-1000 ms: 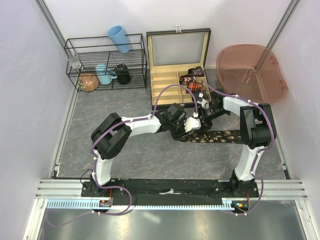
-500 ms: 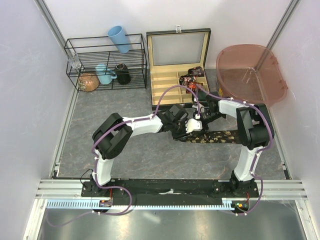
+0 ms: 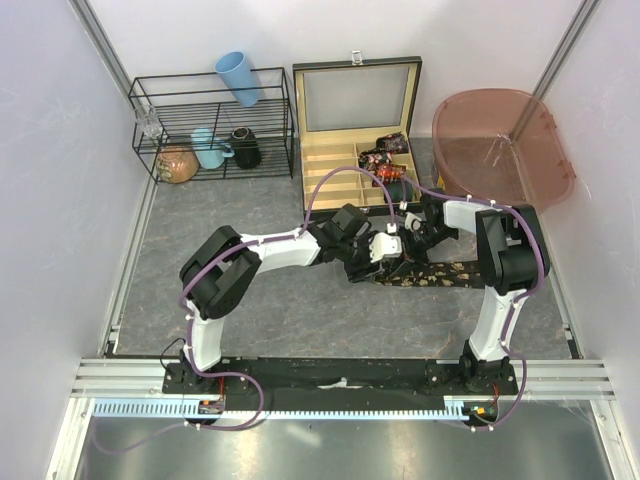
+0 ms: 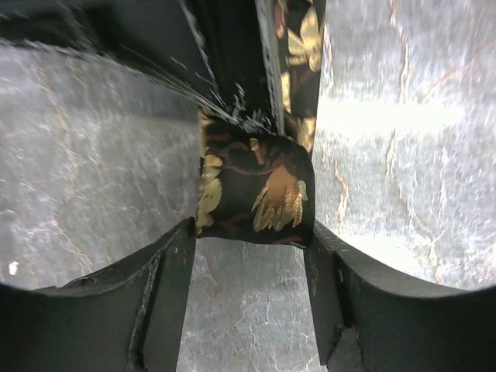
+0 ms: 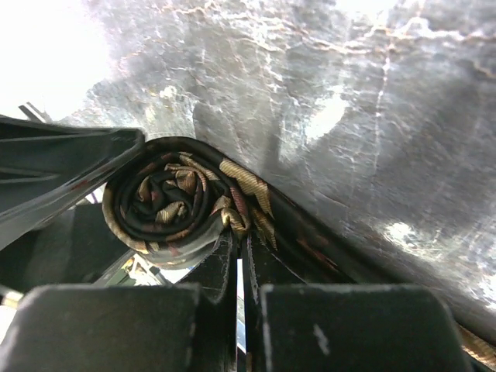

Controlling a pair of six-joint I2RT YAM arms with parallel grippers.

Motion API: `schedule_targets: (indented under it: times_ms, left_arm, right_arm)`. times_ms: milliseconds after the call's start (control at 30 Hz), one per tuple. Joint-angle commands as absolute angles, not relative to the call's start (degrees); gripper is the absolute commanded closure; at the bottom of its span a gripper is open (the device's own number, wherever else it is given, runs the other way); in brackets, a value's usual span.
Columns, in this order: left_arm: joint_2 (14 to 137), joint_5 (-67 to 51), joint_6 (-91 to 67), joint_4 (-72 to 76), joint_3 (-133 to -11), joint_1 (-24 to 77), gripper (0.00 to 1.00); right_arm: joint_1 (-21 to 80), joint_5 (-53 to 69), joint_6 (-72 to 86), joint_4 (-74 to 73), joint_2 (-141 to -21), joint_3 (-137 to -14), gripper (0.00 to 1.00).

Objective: Roll the ties
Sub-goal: Roll the tie at the center of the board.

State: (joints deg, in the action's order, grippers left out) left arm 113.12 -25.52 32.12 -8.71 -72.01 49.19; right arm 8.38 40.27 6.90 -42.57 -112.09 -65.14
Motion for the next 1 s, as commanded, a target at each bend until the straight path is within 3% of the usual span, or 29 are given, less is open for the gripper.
schedule_targets:
  times_ms: [0,200,267,500,600,733,833,900,933,967]
  left_arm:
    - [110.2,-29.4,25.6,-1.0,-71.4,48.2,0.35]
    - [110.2,-34.3,22.3,7.7,-68.2,47.5,0.29]
    - [110.0,-38.4,22.3,10.9,-66.5,47.5,0.20]
    - [114.1,-40.4,20.2,15.5,-67.6,47.5,0.17]
    - [115.7,-41.0,20.0,15.6,-68.4,47.5,0.24]
    - [117.2,-42.1,21.3,11.4,-70.4,47.8,0.48]
    - [116.6,-41.4,24.5,6.3,-69.8,47.9,0.59]
    - [115.8,-39.8,26.9,4.0,-68.3,47.9,0.69]
    - [115.6,-39.3,27.6,3.4,-67.9,47.9,0.73]
    - [115.4,-38.8,28.7,2.1,-67.2,48.0,0.76]
  right_arm:
    - [8.2,25.3,4.1,-41.7,-114.1,-63.8,1.00]
    - [8.3,21.8,2.2,-43.2,-113.5,-63.1,1.00]
    - [8.3,21.7,1.5,-43.2,-113.6,-62.6,1.00]
    - [8.3,20.7,0.5,-42.5,-115.0,-62.6,1.00]
    - [8.2,20.7,0.4,-42.5,-115.3,-62.8,1.00]
    - [8.3,21.6,0.4,-42.7,-115.4,-64.2,1.00]
    - [8.0,23.6,-1.8,-43.6,-114.7,-66.3,1.00]
    - [7.9,25.7,-2.9,-45.3,-114.1,-67.8,0.94]
    - [7.8,26.4,-3.2,-46.0,-113.7,-69.4,0.82]
    - [7.6,27.4,-3.7,-47.7,-113.4,-70.3,0.76]
